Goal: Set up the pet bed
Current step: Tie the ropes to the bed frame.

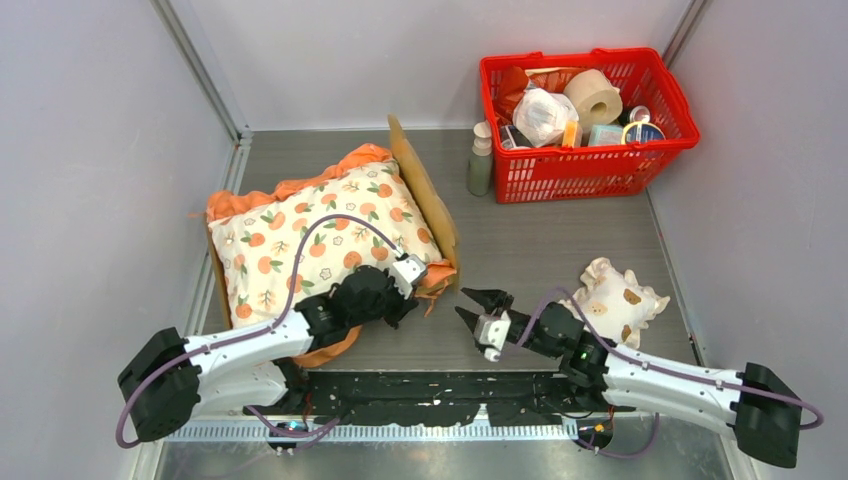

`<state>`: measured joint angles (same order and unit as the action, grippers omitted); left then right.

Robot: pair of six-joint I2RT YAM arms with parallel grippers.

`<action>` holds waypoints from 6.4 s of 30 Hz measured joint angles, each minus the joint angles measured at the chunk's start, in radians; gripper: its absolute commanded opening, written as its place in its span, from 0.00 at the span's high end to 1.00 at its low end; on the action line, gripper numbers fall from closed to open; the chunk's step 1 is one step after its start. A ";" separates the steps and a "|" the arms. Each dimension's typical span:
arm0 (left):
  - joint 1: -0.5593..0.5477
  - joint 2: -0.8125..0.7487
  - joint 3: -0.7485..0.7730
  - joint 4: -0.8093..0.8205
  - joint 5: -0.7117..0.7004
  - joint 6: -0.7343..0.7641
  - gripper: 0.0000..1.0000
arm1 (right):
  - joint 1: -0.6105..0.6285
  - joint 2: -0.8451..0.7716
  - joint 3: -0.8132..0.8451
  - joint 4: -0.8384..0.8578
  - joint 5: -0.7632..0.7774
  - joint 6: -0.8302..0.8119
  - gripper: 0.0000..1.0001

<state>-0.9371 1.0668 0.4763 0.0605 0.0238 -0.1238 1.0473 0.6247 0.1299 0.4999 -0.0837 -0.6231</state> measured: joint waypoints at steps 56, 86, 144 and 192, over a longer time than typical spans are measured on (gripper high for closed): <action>0.016 0.006 -0.002 0.016 0.079 -0.026 1.00 | 0.248 0.919 0.156 0.407 0.249 -0.871 0.95; 0.016 0.046 -0.002 0.030 0.048 -0.030 1.00 | 0.332 0.916 -0.009 0.890 0.713 0.439 0.95; 0.016 0.047 -0.052 0.063 0.060 -0.081 1.00 | 0.089 0.919 0.065 0.809 0.356 0.153 0.95; 0.016 0.026 -0.090 0.064 0.047 -0.109 0.80 | 0.016 1.041 0.082 0.943 0.031 -0.293 0.95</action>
<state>-0.9207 1.0931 0.3866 0.1249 0.0711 -0.2325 1.0634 1.6653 0.2115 1.4429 -0.0528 -0.9161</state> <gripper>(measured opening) 0.086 0.059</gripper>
